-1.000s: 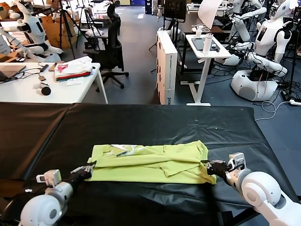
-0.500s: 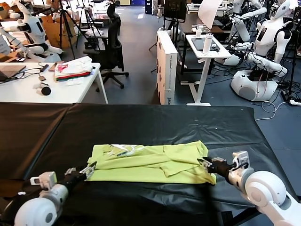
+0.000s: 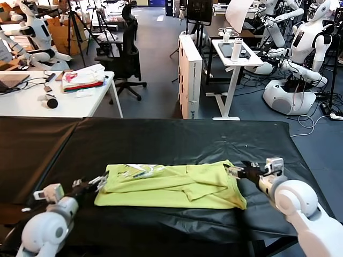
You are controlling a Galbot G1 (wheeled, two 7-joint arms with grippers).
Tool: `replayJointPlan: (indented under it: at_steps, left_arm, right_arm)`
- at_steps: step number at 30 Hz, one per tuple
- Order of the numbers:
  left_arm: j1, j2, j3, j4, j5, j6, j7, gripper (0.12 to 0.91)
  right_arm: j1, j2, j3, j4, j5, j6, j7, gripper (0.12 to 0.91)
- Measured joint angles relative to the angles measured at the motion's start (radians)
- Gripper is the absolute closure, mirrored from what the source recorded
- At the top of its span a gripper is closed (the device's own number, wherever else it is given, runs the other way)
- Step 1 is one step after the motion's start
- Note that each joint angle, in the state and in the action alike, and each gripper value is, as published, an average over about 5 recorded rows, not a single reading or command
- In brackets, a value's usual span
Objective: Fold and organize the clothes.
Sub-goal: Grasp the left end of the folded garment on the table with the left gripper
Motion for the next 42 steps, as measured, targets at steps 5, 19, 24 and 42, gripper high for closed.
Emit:
replayJointPlan:
  at_steps: [5, 19, 24, 42]
  left_arm:
    - [-0.067, 0.009, 0.031, 0.067, 0.006, -0.003, 0.008, 0.123]
    - [-0.136, 0.011, 0.065, 0.171, 0.016, -0.001, 0.011, 0.123]
    - [-0.134, 0.007, 0.065, 0.18, 0.016, -0.001, 0.014, 0.123]
    - [-0.124, -0.001, 0.078, 0.163, 0.029, 0.002, 0.04, 0.715]
  right_arm:
    - [0.021, 0.032, -0.02, -0.052, -0.019, 0.012, 0.0, 0.118]
    - [0.027, 0.078, -0.043, -0.1, -0.041, 0.016, -0.001, 0.127]
    - [0.025, 0.088, -0.044, -0.107, -0.043, 0.016, -0.001, 0.191]
    - [0.025, 0.1, -0.037, -0.123, -0.049, 0.03, -0.001, 0.883]
